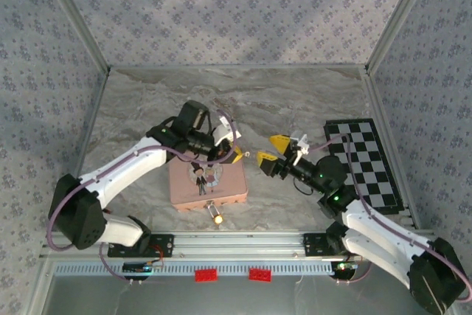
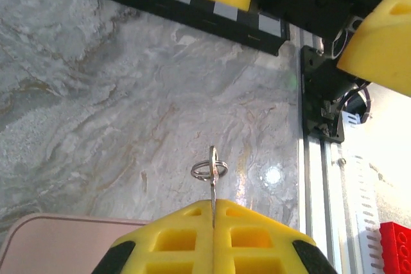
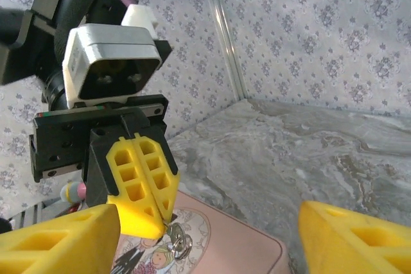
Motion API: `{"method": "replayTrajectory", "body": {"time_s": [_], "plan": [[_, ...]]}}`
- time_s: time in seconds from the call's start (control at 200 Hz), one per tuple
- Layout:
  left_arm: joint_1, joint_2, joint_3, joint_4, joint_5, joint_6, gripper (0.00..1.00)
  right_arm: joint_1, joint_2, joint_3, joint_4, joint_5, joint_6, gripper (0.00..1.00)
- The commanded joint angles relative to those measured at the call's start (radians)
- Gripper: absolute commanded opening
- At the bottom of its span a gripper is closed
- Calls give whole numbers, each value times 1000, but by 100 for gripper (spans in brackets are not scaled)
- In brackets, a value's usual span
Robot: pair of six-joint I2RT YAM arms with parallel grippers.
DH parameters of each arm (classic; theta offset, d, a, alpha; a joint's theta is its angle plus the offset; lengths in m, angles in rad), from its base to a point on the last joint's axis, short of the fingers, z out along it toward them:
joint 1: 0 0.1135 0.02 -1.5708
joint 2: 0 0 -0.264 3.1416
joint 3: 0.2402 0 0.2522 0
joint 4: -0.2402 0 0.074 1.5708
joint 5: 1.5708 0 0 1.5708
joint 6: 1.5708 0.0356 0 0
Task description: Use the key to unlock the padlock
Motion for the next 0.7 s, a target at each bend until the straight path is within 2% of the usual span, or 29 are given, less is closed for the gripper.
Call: {"method": "replayTrajectory", "body": {"time_s": [0.0, 0.06, 0.185, 0.295, 0.595, 0.7], "plan": [[-47, 46, 114, -232, -93, 71, 0, -50, -23, 24, -150, -184, -47, 73], [-61, 65, 142, -289, -116, 82, 0, -64, -22, 16, -139, -206, -33, 77], [-74, 69, 158, -303, -126, 92, 0, -68, -7, -5, -60, -249, 5, 78], [-84, 66, 174, -313, -121, 100, 0, -63, 25, 5, -48, -298, 23, 75], [-109, 67, 205, -361, -123, 138, 0, -19, 104, -1, 20, -329, 49, 72], [-117, 67, 207, -365, -119, 143, 0, 2, 129, 15, 31, -346, 45, 67]]}}
